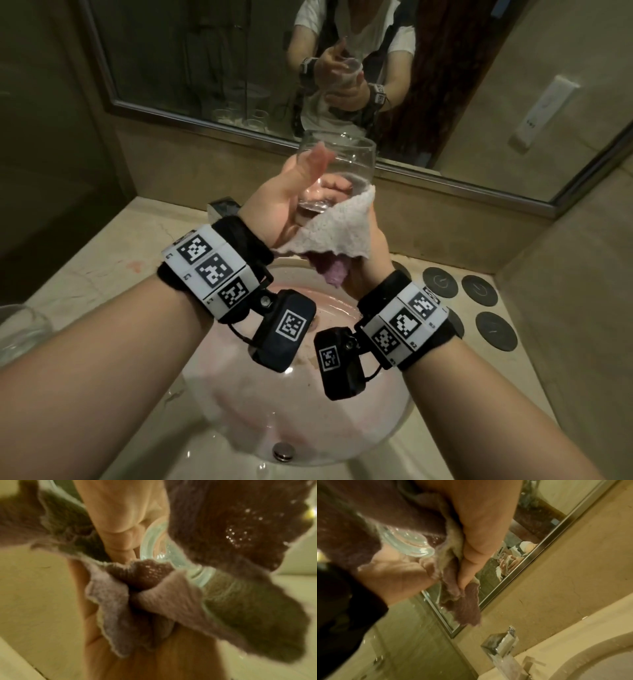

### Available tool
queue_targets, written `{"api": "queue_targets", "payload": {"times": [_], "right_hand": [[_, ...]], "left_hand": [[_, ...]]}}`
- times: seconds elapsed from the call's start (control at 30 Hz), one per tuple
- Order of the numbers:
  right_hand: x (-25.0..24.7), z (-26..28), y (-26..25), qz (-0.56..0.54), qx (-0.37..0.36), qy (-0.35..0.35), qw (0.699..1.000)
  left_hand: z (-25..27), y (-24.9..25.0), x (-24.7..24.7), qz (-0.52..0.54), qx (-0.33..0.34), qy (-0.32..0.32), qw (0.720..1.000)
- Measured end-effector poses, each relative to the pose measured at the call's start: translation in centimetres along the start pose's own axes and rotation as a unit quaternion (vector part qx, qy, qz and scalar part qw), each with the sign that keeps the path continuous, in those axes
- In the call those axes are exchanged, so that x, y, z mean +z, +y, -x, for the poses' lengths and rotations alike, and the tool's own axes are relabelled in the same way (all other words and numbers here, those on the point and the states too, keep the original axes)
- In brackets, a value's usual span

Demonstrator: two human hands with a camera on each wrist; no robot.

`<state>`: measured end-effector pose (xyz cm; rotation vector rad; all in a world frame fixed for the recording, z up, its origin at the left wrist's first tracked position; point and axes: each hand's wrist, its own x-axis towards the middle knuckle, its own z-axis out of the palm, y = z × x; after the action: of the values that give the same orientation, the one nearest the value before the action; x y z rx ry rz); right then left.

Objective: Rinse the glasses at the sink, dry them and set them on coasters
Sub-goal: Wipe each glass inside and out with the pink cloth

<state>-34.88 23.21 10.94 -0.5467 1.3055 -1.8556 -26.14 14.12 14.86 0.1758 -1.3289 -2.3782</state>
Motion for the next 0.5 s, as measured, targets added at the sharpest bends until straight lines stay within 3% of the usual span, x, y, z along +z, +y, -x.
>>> {"api": "queue_targets", "payload": {"times": [0.13, 0.33, 0.4, 0.5], "right_hand": [[-0.1, -0.1, -0.5, -0.06, 0.0, 0.037, 0.998], [0.1, 0.0, -0.6, -0.035, -0.015, 0.041, 0.998], [0.3, 0.0, -0.5, -0.06, -0.035, 0.03, 0.997], [0.5, 0.3, -0.3, -0.04, -0.053, 0.037, 0.997]], "left_hand": [[-0.1, 0.0, 0.2, -0.061, 0.007, 0.019, 0.998], [0.4, -1.0, 0.4, -0.126, 0.062, 0.054, 0.989], [0.5, -0.9, 0.9, -0.173, 0.083, 0.065, 0.979], [0.8, -0.2, 1.2, -0.275, 0.064, 0.07, 0.957]]}}
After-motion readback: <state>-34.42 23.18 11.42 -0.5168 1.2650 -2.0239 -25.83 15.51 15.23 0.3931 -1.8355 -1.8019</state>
